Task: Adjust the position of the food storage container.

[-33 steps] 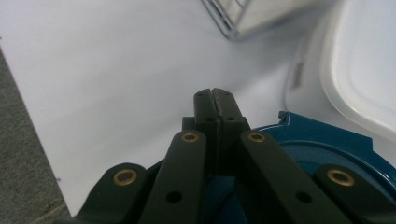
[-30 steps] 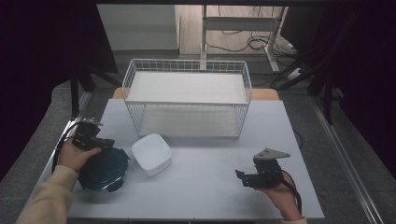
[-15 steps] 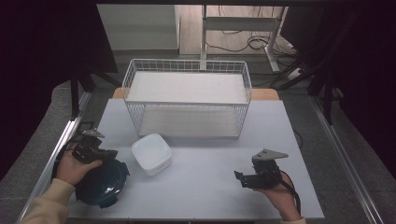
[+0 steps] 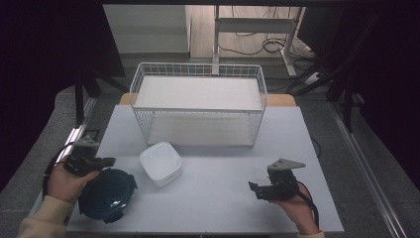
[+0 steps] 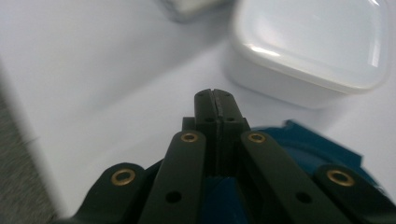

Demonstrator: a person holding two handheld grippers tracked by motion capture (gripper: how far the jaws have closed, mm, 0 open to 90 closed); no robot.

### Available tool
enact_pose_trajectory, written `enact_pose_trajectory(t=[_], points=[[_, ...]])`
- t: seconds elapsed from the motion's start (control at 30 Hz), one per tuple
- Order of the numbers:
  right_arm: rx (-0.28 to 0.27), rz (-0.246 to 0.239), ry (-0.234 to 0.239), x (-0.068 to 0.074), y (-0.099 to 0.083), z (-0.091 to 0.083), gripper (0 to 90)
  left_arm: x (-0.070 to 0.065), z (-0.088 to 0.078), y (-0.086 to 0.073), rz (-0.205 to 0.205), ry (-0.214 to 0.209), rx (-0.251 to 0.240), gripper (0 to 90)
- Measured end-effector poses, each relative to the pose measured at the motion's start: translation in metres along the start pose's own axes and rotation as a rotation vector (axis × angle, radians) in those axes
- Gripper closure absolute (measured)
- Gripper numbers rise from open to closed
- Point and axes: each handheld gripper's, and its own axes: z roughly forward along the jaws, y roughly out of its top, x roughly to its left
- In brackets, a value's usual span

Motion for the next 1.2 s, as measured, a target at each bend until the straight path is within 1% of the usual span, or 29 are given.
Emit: enact_pose_trajectory(t=[0.07, 0.17, 0.23, 0.27, 0.33, 0.37, 0.47, 0.53, 0.57, 0.6, 0.63, 0.8, 0.87, 0.97, 1.0, 1.1, 1.2], points=[[0.003, -0.001, 0.001, 0.001, 0.000, 0.000, 17.3, 0.011, -0.012, -0.012, -0.051, 0.031, -0.011, 90.0], [0.005, -0.002, 0.003, 0.001, 0.000, 0.001, 17.3, 0.024, -0.024, -0.033, -0.117, 0.060, -0.004, 90.0], [0.009, -0.003, 0.002, 0.002, 0.000, 0.001, 17.2, 0.030, -0.025, -0.045, -0.140, 0.069, 0.018, 90.0], [0.010, -0.003, 0.002, 0.002, 0.000, 0.002, 17.2, 0.034, -0.023, -0.051, -0.158, 0.073, 0.040, 90.0], [0.010, -0.005, 0.001, 0.002, 0.001, 0.002, 17.1, 0.040, -0.017, -0.059, -0.179, 0.066, 0.061, 90.0], [0.009, -0.005, 0.000, 0.002, 0.001, 0.001, 17.1, 0.041, -0.014, -0.061, -0.179, 0.056, 0.068, 90.0], [0.007, -0.003, -0.002, 0.002, 0.002, 0.001, 17.1, 0.042, -0.002, -0.062, -0.165, 0.023, 0.090, 90.0], [0.007, -0.002, -0.002, 0.002, 0.002, 0.001, 17.1, 0.039, 0.004, -0.060, -0.140, 0.007, 0.101, 90.0], [0.008, -0.003, -0.002, 0.002, 0.001, 0.001, 17.1, 0.037, 0.007, -0.058, -0.119, -0.006, 0.111, 90.0], [0.009, -0.003, -0.004, 0.001, 0.001, 0.001, 17.1, 0.035, 0.009, -0.057, -0.094, 0.009, 0.118, 90.0], [0.009, 0.000, -0.005, 0.001, 0.001, 0.001, 17.1, 0.034, 0.011, -0.055, -0.081, 0.017, 0.127, 90.0], [0.004, 0.004, -0.009, -0.001, 0.001, -0.001, 17.1, 0.033, 0.017, -0.052, -0.079, 0.000, 0.130, 90.0], [0.003, 0.005, -0.010, -0.001, 0.001, -0.001, 17.1, 0.030, 0.019, -0.051, -0.077, -0.019, 0.128, 90.0], [0.007, 0.005, -0.011, -0.001, 0.001, 0.000, 17.1, 0.021, 0.022, -0.049, -0.059, -0.021, 0.132, 90.0], [0.009, 0.003, -0.009, 0.000, 0.001, 0.000, 17.1, 0.018, 0.022, -0.048, -0.047, -0.025, 0.133, 90.0], [0.013, 0.001, -0.006, 0.001, 0.001, 0.002, 17.1, 0.009, 0.024, -0.045, -0.026, -0.048, 0.130, 90.0], [0.014, 0.000, -0.004, 0.001, 0.001, 0.002, 17.0, 0.000, 0.028, -0.043, 0.000, -0.062, 0.141, 90.0]])
